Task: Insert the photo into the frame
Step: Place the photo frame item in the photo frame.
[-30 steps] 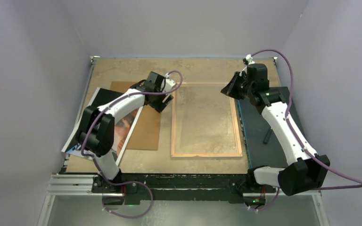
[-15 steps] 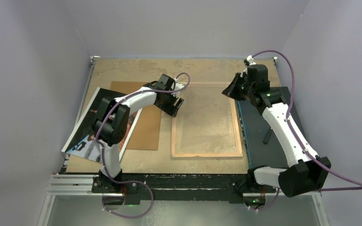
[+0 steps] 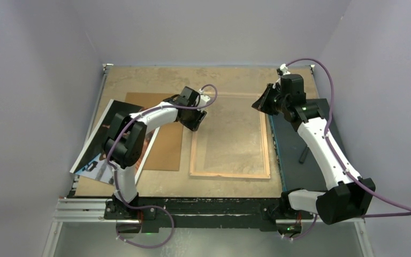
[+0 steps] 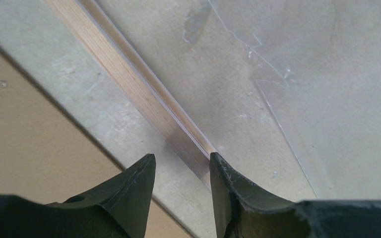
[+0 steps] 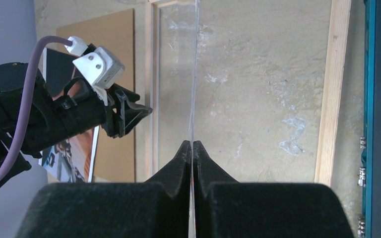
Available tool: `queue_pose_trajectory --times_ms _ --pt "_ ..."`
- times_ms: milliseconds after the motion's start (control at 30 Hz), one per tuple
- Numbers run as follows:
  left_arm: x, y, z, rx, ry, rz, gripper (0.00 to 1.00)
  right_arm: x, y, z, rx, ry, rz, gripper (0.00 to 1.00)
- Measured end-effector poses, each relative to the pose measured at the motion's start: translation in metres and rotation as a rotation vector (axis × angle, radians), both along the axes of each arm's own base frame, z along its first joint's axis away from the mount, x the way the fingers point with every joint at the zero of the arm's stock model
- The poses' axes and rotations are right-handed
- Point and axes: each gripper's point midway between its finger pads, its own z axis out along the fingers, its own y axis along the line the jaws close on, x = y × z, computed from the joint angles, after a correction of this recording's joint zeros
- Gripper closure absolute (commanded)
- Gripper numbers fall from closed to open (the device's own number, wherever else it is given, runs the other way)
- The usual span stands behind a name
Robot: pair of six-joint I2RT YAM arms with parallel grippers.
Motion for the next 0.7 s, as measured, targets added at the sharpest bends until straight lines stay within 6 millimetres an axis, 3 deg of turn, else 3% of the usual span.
queue_pose_trajectory --times_ms 167,267,400,467,567,700 --pt "0.008 0.008 0.001 0.036 -0.042 0.018 0.58 0.000 0.004 -0.006 0.025 0.000 0.004 1.00" --pt "0.010 0.009 0.002 0.035 -0.043 0.024 0.53 -0.004 0.004 -0.010 0.037 0.006 0.003 1.00" --pt "0.008 0.012 0.006 0.023 -0.029 0.034 0.31 -0.006 0.006 -0.006 0.051 -0.008 0.008 1.00" --pt "0.003 0.018 0.010 0.015 -0.003 0.045 0.14 -0.006 0.008 -0.001 0.062 -0.017 0.018 1.00" --pt "0.005 0.027 0.032 -0.036 0.027 0.082 0.08 -0.001 0.014 0.022 0.089 -0.060 0.042 1.00" --pt "0.032 0.041 0.093 -0.172 -0.035 0.138 0.05 0.003 0.029 0.068 0.164 -0.156 0.106 1.00"
